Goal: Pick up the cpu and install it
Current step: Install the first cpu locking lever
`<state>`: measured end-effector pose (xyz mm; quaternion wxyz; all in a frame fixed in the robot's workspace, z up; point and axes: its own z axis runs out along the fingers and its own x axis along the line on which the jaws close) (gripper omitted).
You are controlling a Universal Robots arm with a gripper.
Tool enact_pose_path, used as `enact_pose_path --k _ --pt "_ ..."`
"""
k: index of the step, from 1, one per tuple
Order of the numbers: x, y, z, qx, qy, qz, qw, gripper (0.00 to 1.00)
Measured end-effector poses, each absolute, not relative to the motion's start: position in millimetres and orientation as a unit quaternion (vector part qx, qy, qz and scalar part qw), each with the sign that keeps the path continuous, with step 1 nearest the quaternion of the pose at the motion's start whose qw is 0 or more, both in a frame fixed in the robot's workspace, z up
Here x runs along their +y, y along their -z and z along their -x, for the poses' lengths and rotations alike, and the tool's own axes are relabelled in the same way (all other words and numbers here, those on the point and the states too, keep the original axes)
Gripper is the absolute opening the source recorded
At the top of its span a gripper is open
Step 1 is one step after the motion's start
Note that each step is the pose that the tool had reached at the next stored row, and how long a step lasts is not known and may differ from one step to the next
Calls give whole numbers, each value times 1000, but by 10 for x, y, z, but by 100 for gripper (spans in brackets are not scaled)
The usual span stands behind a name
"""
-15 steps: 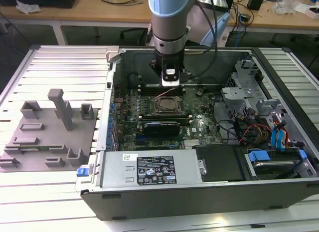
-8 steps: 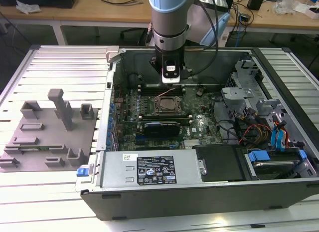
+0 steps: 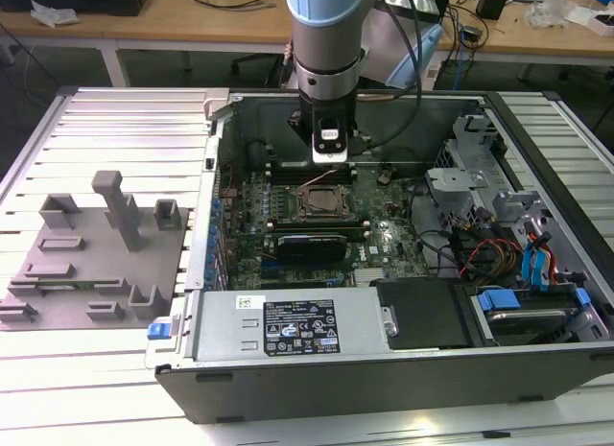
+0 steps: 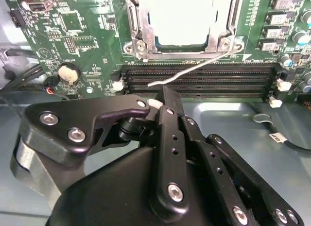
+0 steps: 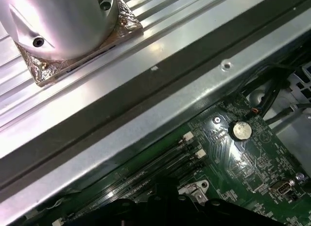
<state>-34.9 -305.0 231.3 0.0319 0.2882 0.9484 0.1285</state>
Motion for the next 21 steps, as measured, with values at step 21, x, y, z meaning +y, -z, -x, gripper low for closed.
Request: enact_pose_path --k 21 --pt "-3119 -2088 357 948 -128 -288 34 11"
